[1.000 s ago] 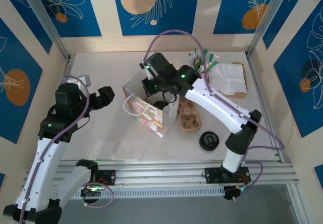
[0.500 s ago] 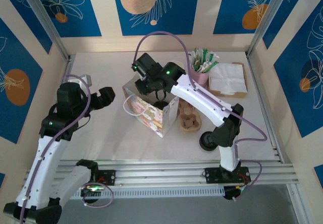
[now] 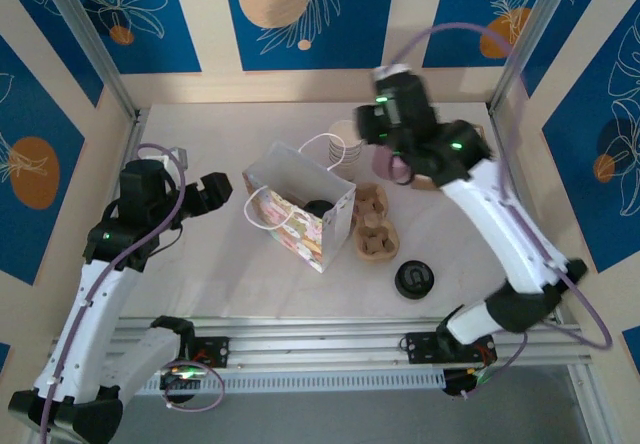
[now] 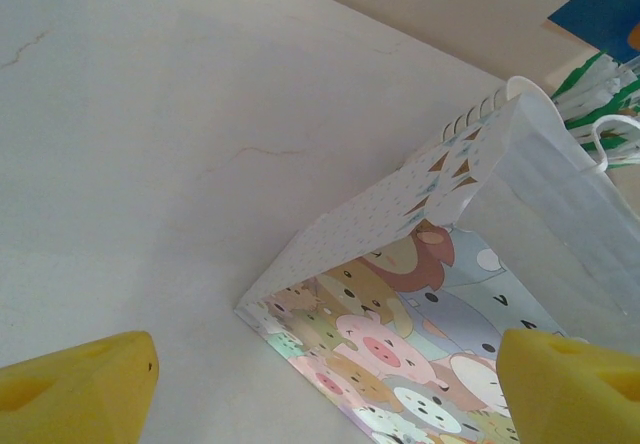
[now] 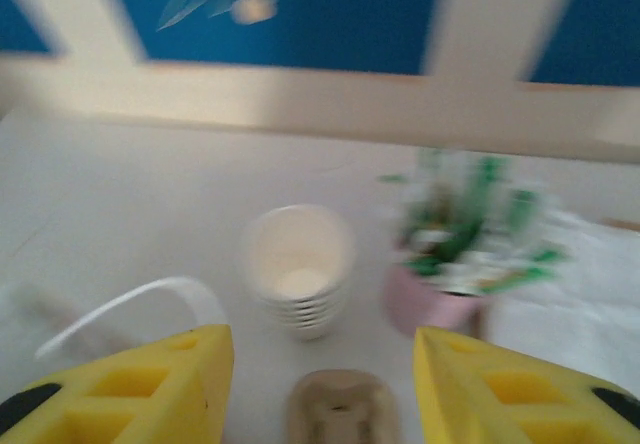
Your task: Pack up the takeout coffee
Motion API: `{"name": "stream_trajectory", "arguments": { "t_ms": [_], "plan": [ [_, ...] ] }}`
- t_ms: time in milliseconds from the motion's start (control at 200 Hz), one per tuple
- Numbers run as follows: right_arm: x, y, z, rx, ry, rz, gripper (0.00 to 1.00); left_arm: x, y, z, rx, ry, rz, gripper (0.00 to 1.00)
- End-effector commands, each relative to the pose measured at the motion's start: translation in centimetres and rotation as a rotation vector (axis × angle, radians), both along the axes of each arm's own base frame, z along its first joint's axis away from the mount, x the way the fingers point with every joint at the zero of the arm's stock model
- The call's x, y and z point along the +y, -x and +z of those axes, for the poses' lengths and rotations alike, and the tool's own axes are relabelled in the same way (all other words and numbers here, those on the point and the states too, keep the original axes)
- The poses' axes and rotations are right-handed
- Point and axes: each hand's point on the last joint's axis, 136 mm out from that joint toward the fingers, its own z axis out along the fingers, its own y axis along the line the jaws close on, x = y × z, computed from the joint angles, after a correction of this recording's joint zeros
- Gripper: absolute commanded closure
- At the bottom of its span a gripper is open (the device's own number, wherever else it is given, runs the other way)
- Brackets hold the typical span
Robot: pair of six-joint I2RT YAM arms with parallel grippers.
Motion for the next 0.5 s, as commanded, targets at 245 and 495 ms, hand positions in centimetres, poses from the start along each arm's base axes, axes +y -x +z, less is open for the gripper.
{"name": "stream_trajectory", "arguments": {
  "t_ms": [245,495],
  "plan": [
    [-12.3,-1.2,-11.0,0.174,-0.353,-0.407,0.44,-0.9,0.2,-0.2,0.001,-0.008,-0.054,0.12],
    [-17.7,-3.6,-20.8,0.355,-0.490,-0.597,0.44,-0.8,0.5,-0.2,0.013,-0.030,-0.060,0.12]
  ]
}}
